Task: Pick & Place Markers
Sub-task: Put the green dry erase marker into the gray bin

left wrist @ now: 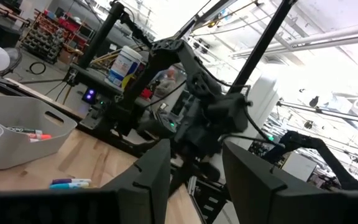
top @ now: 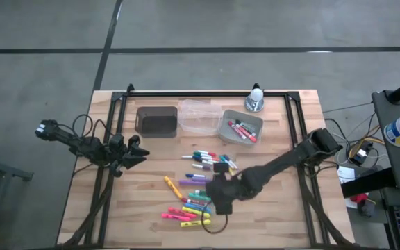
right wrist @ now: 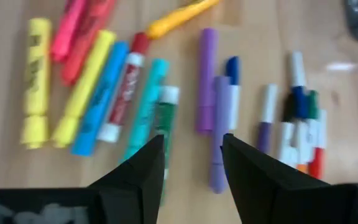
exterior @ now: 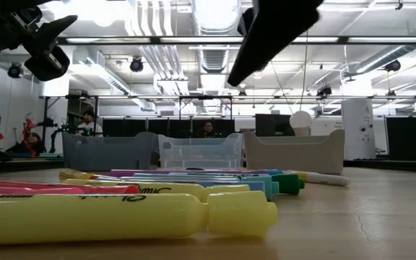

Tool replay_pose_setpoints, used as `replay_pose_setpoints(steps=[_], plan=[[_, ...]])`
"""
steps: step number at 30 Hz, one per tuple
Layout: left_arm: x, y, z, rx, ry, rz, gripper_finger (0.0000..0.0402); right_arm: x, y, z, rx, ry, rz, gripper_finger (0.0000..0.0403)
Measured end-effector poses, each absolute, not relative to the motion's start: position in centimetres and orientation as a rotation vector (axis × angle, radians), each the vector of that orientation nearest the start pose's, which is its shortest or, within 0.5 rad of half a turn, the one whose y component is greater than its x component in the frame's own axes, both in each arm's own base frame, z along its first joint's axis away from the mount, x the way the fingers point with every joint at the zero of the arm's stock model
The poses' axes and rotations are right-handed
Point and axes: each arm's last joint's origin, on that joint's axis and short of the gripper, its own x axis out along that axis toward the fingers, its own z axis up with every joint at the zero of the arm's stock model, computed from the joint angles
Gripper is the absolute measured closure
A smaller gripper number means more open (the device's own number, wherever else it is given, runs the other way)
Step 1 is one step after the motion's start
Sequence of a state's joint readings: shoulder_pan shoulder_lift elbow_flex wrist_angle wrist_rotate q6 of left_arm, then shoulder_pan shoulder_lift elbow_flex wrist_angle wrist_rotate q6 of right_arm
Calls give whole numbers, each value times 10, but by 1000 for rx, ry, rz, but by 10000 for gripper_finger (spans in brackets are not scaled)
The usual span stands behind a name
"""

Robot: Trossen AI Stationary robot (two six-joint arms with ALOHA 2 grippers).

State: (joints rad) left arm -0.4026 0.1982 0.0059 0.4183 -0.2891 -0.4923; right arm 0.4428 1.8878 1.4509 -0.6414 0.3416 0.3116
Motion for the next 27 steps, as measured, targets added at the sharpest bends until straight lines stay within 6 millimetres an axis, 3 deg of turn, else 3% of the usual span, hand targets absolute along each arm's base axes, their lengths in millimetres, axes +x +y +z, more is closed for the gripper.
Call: replay_pose_setpoints(steps=[7,16,21,27], plan=[[101,-34,189,-568,-181,-164,262,349,171,208,-88,1063,-103,239],[101,-34,189,-572,-181,-164,262,336,167,178,-52,1112,-149,240],[101,-34,189,-572,-180,-164,262,336,170,173,-34,1080,-133,234],[101,-34,189,-573,-180,-164,262,342,174,151,-50,1095,-133,223]])
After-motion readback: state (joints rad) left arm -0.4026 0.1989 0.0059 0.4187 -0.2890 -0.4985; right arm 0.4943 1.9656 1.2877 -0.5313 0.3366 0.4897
